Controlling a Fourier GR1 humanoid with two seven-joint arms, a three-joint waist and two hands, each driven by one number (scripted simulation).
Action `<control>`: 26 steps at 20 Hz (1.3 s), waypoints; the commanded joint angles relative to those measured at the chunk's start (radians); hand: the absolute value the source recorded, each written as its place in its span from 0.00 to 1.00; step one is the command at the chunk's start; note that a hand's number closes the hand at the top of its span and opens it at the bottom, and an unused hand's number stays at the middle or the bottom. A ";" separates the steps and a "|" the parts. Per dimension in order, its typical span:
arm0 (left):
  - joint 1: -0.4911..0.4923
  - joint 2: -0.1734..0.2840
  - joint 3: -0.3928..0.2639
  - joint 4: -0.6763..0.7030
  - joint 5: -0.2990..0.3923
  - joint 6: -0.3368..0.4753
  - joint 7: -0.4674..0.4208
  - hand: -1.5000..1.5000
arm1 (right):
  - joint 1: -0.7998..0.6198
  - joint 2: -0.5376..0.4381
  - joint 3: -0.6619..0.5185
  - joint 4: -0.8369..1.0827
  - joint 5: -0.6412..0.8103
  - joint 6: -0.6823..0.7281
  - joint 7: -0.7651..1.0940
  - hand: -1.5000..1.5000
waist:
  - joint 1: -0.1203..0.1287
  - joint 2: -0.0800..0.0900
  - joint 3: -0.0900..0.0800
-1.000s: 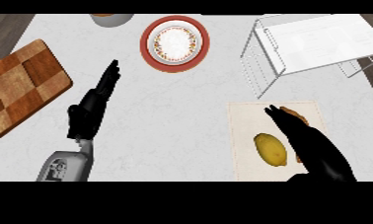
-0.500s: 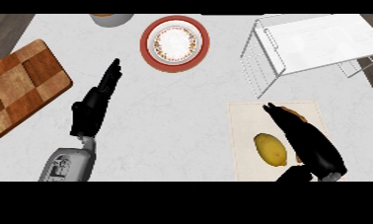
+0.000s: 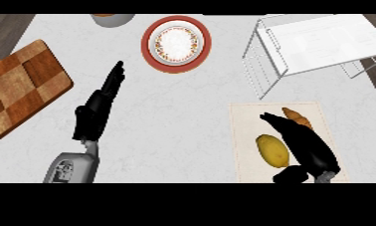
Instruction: Pick the lemon from the placemat and place it in the tiered shelf
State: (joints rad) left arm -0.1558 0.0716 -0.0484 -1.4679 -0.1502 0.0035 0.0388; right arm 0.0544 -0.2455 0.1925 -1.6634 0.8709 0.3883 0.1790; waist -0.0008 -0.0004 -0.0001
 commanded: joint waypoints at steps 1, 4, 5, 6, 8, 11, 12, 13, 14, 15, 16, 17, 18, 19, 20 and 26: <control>-0.002 0.040 0.039 0.005 0.028 -0.054 -0.024 0.50 | -0.012 0.020 0.038 -0.010 0.037 0.036 0.023 1.00 | 0.000 0.000 0.000; 0.048 0.007 0.007 -0.021 0.004 -0.026 -0.027 0.50 | -0.009 -0.022 0.050 0.064 0.091 -0.023 -0.070 1.00 | 0.002 0.000 0.000; -0.001 0.027 0.035 0.024 0.010 -0.037 -0.027 0.50 | -0.011 -0.039 0.044 0.007 0.084 0.014 -0.067 1.00 | 0.000 0.000 0.000; -0.003 -0.002 0.008 -0.014 0.001 -0.017 0.020 0.50 | -0.008 -0.030 0.082 0.094 0.139 -0.079 -0.116 1.00 | 0.002 0.000 0.000; -0.035 0.016 0.045 0.025 0.015 -0.035 -0.003 0.50 | -0.012 -0.001 0.053 0.091 0.142 -0.100 -0.112 1.00 | 0.000 0.000 0.000; -0.012 0.014 0.036 0.035 0.000 -0.033 -0.045 0.50 | 0.114 0.003 0.098 -0.058 0.152 -0.114 -0.103 1.00 | -0.003 0.000 0.000; 0.013 -0.027 -0.010 -0.026 -0.031 0.006 0.005 0.50 | 0.126 0.005 0.100 -0.088 0.160 -0.098 -0.072 1.00 | -0.002 -0.001 0.000; 0.023 0.024 0.052 0.027 0.020 -0.045 -0.067 0.50 | 0.041 0.097 0.139 -0.084 0.174 -0.057 0.039 1.00 | 0.000 0.000 0.000; 0.010 0.001 0.027 -0.011 -0.006 -0.020 -0.010 0.50 | 0.059 0.088 0.142 -0.102 0.178 -0.045 0.038 1.00 | 0.000 0.000 0.000; -0.064 -0.013 0.029 0.087 -0.027 0.000 -0.038 0.50 | 0.061 0.107 0.150 -0.085 0.186 -0.071 0.043 1.00 | -0.003 0.000 0.000; -0.025 -0.012 0.025 0.035 -0.006 -0.015 -0.008 0.50 | 0.117 0.151 0.226 -0.207 0.224 -0.025 0.155 1.00 | -0.005 -0.001 0.000; -0.019 0.034 0.055 0.026 0.025 -0.064 -0.020 0.50 | 0.137 0.173 0.247 -0.175 0.248 -0.093 0.148 1.00 | -0.003 -0.001 0.000; -0.028 0.013 0.052 0.043 0.009 -0.038 -0.024 0.50 | 0.153 0.140 0.220 -0.133 0.235 -0.130 0.095 1.00 | -0.003 0.000 0.000; -0.078 -0.006 0.043 0.016 -0.009 0.000 0.043 0.50 | 0.115 0.215 0.263 -0.182 0.247 -0.105 0.170 1.00 | -0.003 -0.001 0.000; -0.052 -0.032 0.029 0.112 -0.017 0.002 -0.070 0.50 | 0.147 0.189 0.259 -0.141 0.240 -0.163 0.111 1.00 | -0.005 0.000 0.000; -0.037 0.022 0.063 0.059 0.008 -0.035 -0.024 0.50 | 0.230 0.243 0.207 -0.362 0.025 -0.210 0.057 1.00 | -0.012 0.000 0.001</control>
State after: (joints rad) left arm -0.1748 0.0716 -0.0120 -1.4344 -0.1573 -0.0154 0.0197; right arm 0.2446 -0.0440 0.4160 -1.9699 0.9994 0.2489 0.2740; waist -0.0083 -0.0020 0.0001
